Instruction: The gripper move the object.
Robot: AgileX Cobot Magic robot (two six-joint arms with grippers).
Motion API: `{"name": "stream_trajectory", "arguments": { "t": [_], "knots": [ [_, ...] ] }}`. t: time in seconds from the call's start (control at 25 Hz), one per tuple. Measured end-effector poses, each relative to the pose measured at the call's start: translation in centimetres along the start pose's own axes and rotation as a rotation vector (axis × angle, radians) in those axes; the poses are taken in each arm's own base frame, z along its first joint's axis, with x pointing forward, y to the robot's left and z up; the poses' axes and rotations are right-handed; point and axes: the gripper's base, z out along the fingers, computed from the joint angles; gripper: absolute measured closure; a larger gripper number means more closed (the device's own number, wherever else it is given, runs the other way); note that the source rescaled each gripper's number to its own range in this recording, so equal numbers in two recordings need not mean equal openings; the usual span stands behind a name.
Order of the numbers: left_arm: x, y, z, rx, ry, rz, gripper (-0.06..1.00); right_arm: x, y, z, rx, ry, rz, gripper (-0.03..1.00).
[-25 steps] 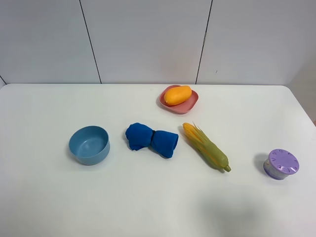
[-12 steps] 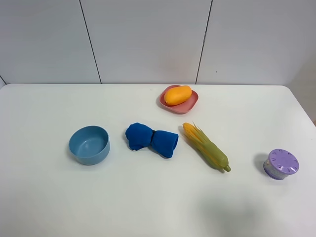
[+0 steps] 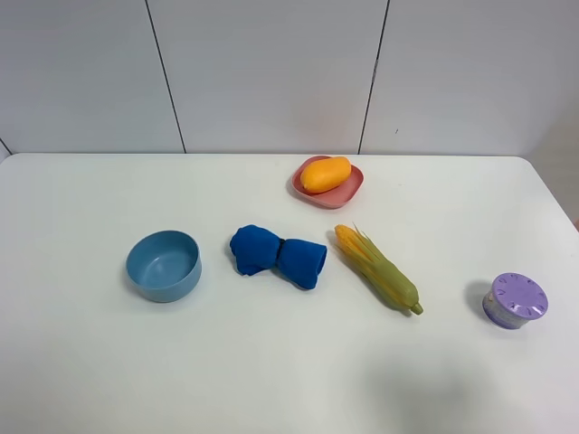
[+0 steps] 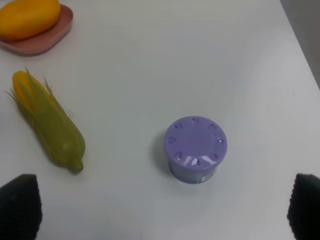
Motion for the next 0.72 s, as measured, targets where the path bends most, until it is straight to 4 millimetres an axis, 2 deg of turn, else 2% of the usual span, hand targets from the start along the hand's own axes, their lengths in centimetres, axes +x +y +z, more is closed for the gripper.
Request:
{"name": "stream_trajectory", "arguments": {
  "t": [0.12,0.72],
  "knots": [
    [0.41,-0.04,0.53,0.002,0.019,0.0,0.12,0.0,0.0,0.0,0.0,0.0,0.0,-0.03],
    [0.45,-0.05,0.59,0.002,0.019,0.0,0.12,0.0,0.0,0.0,0.0,0.0,0.0,-0.03]
  ]
}}
